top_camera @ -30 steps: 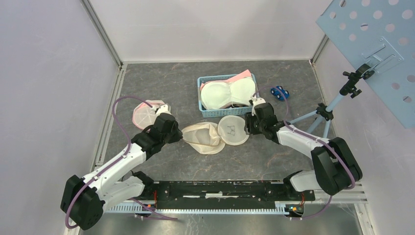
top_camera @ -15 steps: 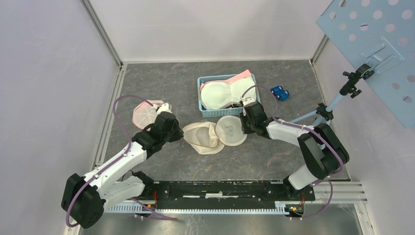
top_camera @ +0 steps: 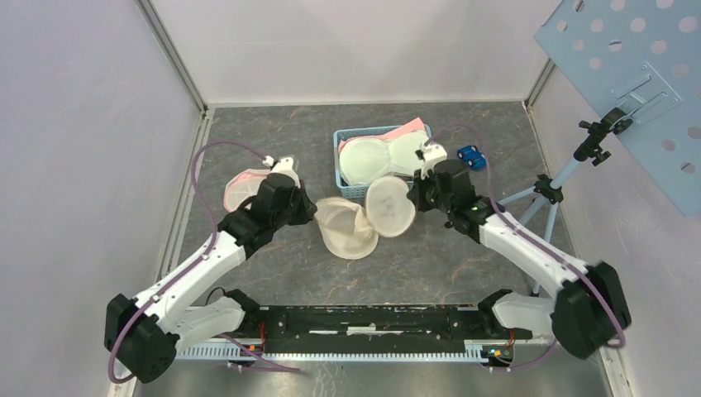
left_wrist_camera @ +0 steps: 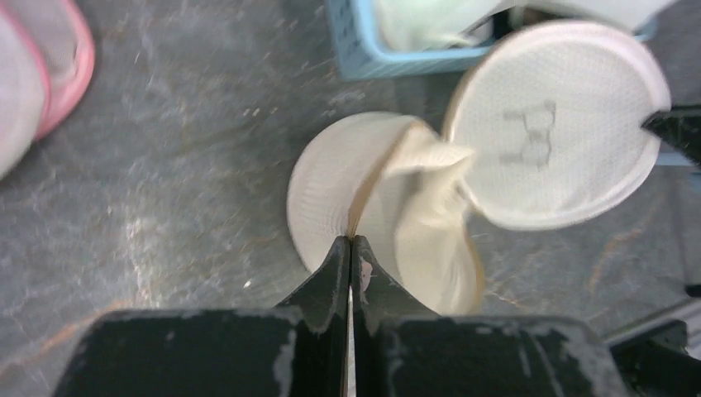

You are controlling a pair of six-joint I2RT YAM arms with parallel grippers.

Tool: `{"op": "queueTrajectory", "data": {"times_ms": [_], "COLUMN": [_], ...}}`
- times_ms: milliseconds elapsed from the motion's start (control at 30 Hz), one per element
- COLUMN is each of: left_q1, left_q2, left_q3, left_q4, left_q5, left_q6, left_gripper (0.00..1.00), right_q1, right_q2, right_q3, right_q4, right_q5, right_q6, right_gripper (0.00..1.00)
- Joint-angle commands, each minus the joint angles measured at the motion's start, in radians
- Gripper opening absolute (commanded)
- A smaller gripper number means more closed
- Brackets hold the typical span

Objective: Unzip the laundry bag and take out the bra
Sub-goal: Place the laundry bag at the center of the board.

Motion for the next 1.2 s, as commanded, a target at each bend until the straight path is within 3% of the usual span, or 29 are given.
{"op": "queueTrajectory", "data": {"times_ms": [0, 100, 267, 433, 667, 1167], "left_q1": [-0.016, -0.020, -0.022, -0.026, -0.029, -0.029], "left_q2": [-0.063, -0.106, -0.058, -0.049, -0.024, 0.037], "left_q3": [0.155, 0.207, 0.271, 0.163, 0.000, -0.045], "left_q4": [-0.005, -0.008, -0.149, -0.043, 0.115, 0.157], "left_q5": [0.098, 0.121, 0.009, 0.122, 0.122, 0.141], "left_q6": [0.163, 0.187, 0.231, 0.130, 0.045, 0.007], "left_gripper": [0.02, 0.02, 0.02, 0.02, 0.02, 0.02], "right_q1": [0.009, 0.015, 0.016, 0.031, 0.055, 0.202], "right_q2": [-0.158, -0.222, -0.266, -0.249, -0.238, -0.135], "right_q3": [0.169, 0.244, 0.280, 0.285, 0.308, 0.269], "right_q4": [-0.021, -0.069, -0.118, -0.119, -0.161, -0.120], "right_q5": [-0.105, -0.110, -0.088, -0.096, -0.055, -0.013], "right_q6": [0.016, 0.026, 0.008, -0.002, -0.049, -0.082], "right_gripper": [0.00, 0.00, 0.00, 0.00, 0.00, 0.00]}}
